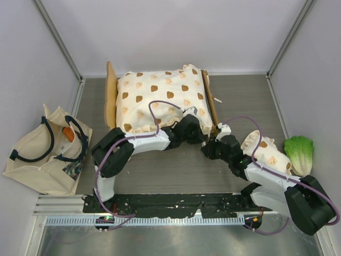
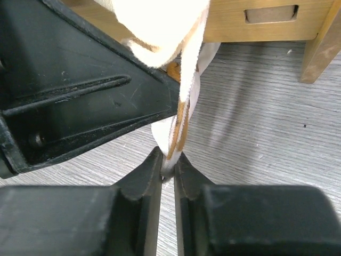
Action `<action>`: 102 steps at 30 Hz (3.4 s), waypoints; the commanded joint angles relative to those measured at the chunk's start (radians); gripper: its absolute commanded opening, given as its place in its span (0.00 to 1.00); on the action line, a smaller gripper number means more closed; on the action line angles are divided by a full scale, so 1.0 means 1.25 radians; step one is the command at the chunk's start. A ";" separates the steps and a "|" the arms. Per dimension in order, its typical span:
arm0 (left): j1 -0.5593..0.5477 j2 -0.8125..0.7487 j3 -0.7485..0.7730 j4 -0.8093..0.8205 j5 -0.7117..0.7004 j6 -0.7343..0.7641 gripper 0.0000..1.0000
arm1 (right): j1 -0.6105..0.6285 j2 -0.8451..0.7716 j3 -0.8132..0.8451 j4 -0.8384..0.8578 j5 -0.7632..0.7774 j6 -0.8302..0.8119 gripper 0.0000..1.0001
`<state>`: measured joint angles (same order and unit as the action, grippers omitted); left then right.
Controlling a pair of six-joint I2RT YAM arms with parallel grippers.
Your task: Set up the pet bed
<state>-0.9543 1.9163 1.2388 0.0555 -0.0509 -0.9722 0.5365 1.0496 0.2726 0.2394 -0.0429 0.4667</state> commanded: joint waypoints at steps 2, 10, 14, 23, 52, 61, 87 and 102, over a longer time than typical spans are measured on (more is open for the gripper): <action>0.003 -0.005 0.016 0.039 0.005 -0.011 0.00 | 0.004 -0.004 -0.001 0.028 0.011 -0.011 0.10; 0.005 -0.024 0.001 0.043 -0.007 0.003 0.00 | 0.004 -0.047 0.024 -0.105 0.059 0.035 0.01; 0.006 -0.032 -0.004 0.031 -0.014 0.016 0.05 | 0.005 -0.068 0.058 -0.217 0.076 0.084 0.01; 0.005 -0.084 -0.035 0.012 -0.029 0.052 0.28 | 0.005 -0.114 0.090 -0.382 0.082 0.104 0.01; -0.034 -0.048 -0.057 0.055 -0.010 0.018 0.48 | 0.006 -0.135 0.078 -0.308 0.013 0.124 0.01; -0.022 -0.027 -0.034 0.059 -0.032 -0.016 0.45 | 0.005 -0.141 0.073 -0.295 -0.004 0.115 0.01; -0.002 -0.054 -0.126 0.100 0.097 -0.175 0.54 | 0.005 -0.108 0.058 -0.243 -0.012 0.109 0.01; 0.015 -0.008 -0.093 0.127 0.081 -0.177 0.26 | 0.005 -0.110 0.056 -0.230 -0.037 0.093 0.01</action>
<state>-0.9501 1.8851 1.0992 0.1909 0.0521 -1.1976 0.5373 0.9108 0.3485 -0.0826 -0.0692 0.6041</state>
